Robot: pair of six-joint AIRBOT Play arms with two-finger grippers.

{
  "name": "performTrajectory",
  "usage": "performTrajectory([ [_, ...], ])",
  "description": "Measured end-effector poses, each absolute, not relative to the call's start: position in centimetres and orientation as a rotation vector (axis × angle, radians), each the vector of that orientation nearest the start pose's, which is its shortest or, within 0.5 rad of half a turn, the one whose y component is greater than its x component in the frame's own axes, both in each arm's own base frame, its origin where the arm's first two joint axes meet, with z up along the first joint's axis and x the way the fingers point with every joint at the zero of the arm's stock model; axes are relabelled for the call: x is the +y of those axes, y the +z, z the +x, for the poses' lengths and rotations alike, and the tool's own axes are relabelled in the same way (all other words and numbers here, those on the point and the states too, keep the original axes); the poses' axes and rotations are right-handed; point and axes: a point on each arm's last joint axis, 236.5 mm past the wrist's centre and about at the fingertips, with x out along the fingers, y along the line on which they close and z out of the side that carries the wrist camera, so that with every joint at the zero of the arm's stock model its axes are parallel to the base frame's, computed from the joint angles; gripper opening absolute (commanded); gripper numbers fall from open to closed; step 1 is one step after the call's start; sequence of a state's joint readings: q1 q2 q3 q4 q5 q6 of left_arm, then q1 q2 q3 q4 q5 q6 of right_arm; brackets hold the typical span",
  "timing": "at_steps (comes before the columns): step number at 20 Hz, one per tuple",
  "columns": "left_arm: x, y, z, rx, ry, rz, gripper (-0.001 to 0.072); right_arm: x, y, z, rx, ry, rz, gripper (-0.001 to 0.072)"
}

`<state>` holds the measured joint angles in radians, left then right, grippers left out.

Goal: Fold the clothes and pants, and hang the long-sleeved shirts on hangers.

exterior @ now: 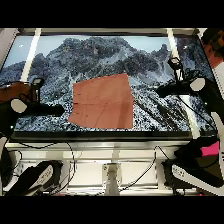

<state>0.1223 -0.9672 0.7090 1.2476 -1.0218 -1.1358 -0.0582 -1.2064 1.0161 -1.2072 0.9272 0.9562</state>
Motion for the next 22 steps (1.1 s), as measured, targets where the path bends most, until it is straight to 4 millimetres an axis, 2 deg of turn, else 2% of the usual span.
performTrajectory([
  [4,-4.0,-5.7,27.9,1.314,-0.439,-0.028,0.0646,4.1,1.0,39.0,1.054,0.422,-0.151,0.0424],
  [11,-6.2,-10.2,27.2,1.42,-0.567,-0.141,0.0642,4.1,0.8,38.5,1.075,0.431,-0.145,0.0424],
  [14,-6.8,-10.9,28.0,1.403,-0.561,-0.199,0.0551,4.1,0.8,38.5,1.074,0.431,-0.142,0.0424],
  [16,-6.9,-11.1,28.9,1.377,-0.541,-0.22,0.0431,4.1,0.8,38.5,1.074,0.432,-0.14,0.0424],
  [17,-6.8,-11.2,29.2,1.368,-0.533,-0.223,0.0262,4.1,0.8,38.5,1.074,0.432,-0.14,0.0424],
  [18,-6.7,-11.4,29.5,1.361,-0.524,-0.222,0.0037,4.1,0.8,38.5,1.074,0.432,-0.139,0.0424],
  [22,-7.3,-11.2,28.7,1.387,-0.555,-0.242,0.0017,4.3,0.8,38.4,1.077,0.437,-0.133,0.0423],
])
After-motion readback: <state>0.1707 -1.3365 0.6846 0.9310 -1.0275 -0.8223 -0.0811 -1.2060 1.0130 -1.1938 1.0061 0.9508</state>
